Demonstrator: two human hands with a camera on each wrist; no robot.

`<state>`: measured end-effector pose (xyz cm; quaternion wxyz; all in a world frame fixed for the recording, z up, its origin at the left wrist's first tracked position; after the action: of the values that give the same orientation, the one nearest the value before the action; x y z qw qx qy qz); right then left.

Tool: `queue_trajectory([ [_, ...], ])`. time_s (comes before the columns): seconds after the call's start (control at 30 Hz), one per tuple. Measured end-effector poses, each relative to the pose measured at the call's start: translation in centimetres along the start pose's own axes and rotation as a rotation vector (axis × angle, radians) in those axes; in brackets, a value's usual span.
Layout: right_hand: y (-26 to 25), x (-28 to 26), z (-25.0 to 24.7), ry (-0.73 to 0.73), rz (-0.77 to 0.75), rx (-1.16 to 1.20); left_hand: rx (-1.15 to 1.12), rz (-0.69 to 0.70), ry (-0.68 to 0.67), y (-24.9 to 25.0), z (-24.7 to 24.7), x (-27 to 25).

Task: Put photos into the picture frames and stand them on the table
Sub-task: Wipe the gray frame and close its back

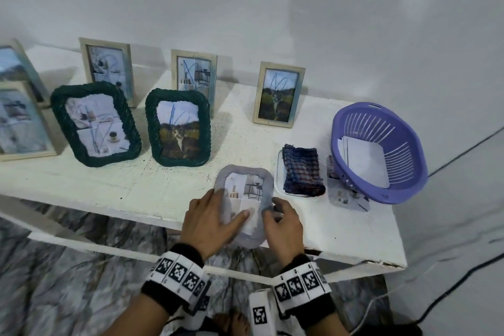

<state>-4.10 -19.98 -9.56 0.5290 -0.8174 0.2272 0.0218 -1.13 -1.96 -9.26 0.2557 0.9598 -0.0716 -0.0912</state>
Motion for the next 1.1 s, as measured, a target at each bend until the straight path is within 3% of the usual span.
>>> queue_trajectory([
  [0.1, 1.2, 0.0, 0.3, -0.012, 0.178, 0.437, -0.053, -0.088, -0.065, 1.4, -0.2, 0.0],
  [0.17, 0.4, -0.6, 0.9, -0.086, 0.175, 0.613, -0.138, -0.128, -0.088, 1.9, -0.3, -0.1],
  [0.27, -2.0, -1.7, 1.0, -0.193, 0.052, 0.613, -0.364, -0.137, -0.069, 2.3, -0.7, -0.1],
  [0.43, -5.2, -3.0, 1.1, -0.304, -0.066, 0.647, -0.96, -0.163, -0.114, 3.2, -1.6, 0.2],
  [0.57, -6.7, -2.8, 0.8, -0.228, -0.246, 0.587, -1.23, -0.164, -0.137, 3.9, -2.0, 0.4],
  [0.7, -7.2, -3.0, 0.7, -0.192, -0.351, 0.431, -1.35, -0.126, -0.142, 4.8, -2.0, 0.2],
  [0.87, -7.8, -2.7, -0.4, -0.186, -0.392, 0.324, -1.32, -0.106, -0.076, 4.4, -2.3, 0.3],
  [1.1, -7.9, -1.1, -3.2, -0.077, -0.507, -0.003, -1.237, -0.097, -0.045, 3.0, -2.7, 0.2],
])
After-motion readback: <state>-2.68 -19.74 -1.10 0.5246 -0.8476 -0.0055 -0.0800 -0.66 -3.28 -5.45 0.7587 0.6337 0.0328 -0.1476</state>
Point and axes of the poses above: each hand's wrist, its own x-axis towards the middle knuckle, its own z-axis out of the palm, y = z × x, the point moved 6 cm from there along x, towards the middle knuckle, and after that the axes turned 1 degree about z, right-handed, at the moved point
